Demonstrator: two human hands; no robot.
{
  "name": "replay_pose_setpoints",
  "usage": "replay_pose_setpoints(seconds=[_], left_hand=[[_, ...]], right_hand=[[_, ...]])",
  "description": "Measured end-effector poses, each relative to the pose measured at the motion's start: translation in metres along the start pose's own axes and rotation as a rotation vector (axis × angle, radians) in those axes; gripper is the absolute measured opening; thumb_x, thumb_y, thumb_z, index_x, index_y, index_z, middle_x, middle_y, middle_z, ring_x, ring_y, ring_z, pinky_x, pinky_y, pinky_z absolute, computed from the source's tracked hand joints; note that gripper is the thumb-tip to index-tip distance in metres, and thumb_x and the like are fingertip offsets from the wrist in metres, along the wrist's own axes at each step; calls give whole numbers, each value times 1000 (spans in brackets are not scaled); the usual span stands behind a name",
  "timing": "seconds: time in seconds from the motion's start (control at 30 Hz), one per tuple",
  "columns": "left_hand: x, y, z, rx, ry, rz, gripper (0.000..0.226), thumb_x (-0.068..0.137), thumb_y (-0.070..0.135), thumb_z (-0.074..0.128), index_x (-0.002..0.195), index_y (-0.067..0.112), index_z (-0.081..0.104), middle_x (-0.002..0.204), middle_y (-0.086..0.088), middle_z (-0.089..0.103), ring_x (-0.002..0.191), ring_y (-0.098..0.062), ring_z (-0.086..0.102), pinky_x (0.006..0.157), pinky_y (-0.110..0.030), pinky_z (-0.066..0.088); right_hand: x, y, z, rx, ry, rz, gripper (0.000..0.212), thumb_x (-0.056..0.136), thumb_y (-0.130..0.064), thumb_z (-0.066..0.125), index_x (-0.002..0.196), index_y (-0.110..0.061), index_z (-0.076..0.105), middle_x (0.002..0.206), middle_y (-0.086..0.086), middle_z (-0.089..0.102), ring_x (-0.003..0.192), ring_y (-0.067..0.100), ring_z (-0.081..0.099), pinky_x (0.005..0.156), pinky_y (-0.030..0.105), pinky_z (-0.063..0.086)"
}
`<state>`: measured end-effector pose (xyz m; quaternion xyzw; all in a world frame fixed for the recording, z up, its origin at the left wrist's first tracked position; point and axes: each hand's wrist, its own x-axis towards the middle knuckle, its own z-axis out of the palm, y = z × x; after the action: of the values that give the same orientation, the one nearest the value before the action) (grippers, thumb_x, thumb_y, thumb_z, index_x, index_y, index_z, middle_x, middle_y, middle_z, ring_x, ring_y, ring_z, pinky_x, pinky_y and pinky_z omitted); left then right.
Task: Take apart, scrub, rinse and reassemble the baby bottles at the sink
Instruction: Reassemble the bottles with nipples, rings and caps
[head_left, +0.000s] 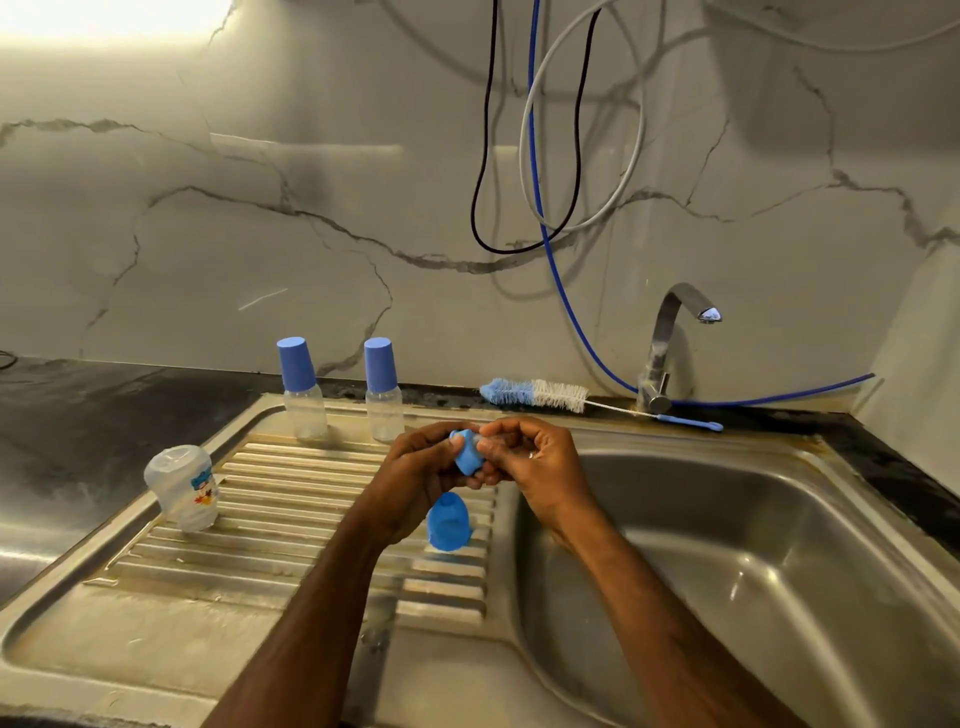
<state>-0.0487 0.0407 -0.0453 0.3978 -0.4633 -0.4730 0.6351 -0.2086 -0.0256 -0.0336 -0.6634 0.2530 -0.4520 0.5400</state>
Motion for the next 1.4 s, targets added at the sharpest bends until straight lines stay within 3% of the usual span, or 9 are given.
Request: replay_pose_setpoints(seconds=[0.27, 0.47, 0.63, 0.8, 0.93, 1.03, 1.17, 1.3, 1.4], left_hand=[[2, 5, -3, 87, 61, -17, 52, 98, 45, 48, 109, -2, 65, 90, -25, 65, 70, -28, 64, 63, -32, 56], [0, 3, -6, 264, 55, 97, 46, 90, 43, 71, 128, 18, 64, 107, -11, 72, 91, -31, 70, 70, -33, 57], [-1, 5, -6, 182, 7, 119, 37, 93, 20, 66, 127, 9, 64, 109, -18, 72, 93, -31, 69, 79, -36, 59], [-1, 7, -3, -33, -3, 114, 45, 91, 30, 71, 124, 2, 62, 106, -15, 71, 91, -25, 70, 76, -31, 60], [0, 5, -5, 0, 13, 98, 39, 95, 19, 55, 127, -2, 60, 103, -18, 71, 84, -24, 69, 73, -29, 58], [-1, 6, -5, 18, 20, 83, 37, 96, 24, 53, 121, 0, 63, 94, -19, 69, 76, -23, 66, 68, -28, 58], [0, 4, -5, 86, 44, 70, 38, 95, 33, 55, 112, 1, 67, 89, -19, 67, 70, -23, 62, 63, -27, 55], [1, 7, -3, 121, 84, 46, 51, 95, 46, 49, 106, -1, 66, 83, -17, 66, 65, -21, 60, 57, -26, 51], [-1, 6, 0, 93, 119, 45, 56, 96, 50, 47, 106, -1, 67, 79, -18, 62, 63, -20, 57, 55, -25, 47]], right_hand=[[-2, 4, 5, -177, -112, -203, 47, 78, 2, 80, 112, -30, 72, 116, -6, 67, 99, 15, 68, 86, 32, 60], [-1, 6, 2, -281, -5, -281, 21, 84, -12, 79, 105, -17, 77, 102, -6, 73, 97, 7, 69, 83, 24, 58], [-1, 3, 4, -260, 33, -262, 14, 86, -13, 77, 100, -15, 77, 93, -4, 75, 87, 8, 71, 78, 23, 59], [0, -1, 7, -59, 74, -200, 8, 88, -6, 73, 96, -10, 75, 86, -2, 75, 78, 10, 72, 69, 20, 56], [0, 1, 5, -45, 9, -171, 19, 84, -9, 78, 102, -13, 75, 95, 0, 76, 88, 15, 74, 76, 27, 60], [2, 5, 4, -85, -40, -177, 37, 80, -5, 81, 111, -24, 72, 109, -2, 75, 98, 16, 72, 85, 33, 60], [-1, 4, 6, -154, -42, -204, 48, 80, -4, 81, 110, -38, 67, 114, -7, 71, 101, 8, 69, 84, 26, 59], [1, 3, 6, -125, -29, -182, 33, 80, -9, 82, 105, -28, 72, 105, -3, 74, 98, 15, 70, 85, 40, 61], [-1, -2, 12, -137, -46, -146, 44, 78, -12, 84, 115, -29, 68, 109, -9, 71, 97, 10, 69, 83, 29, 60]])
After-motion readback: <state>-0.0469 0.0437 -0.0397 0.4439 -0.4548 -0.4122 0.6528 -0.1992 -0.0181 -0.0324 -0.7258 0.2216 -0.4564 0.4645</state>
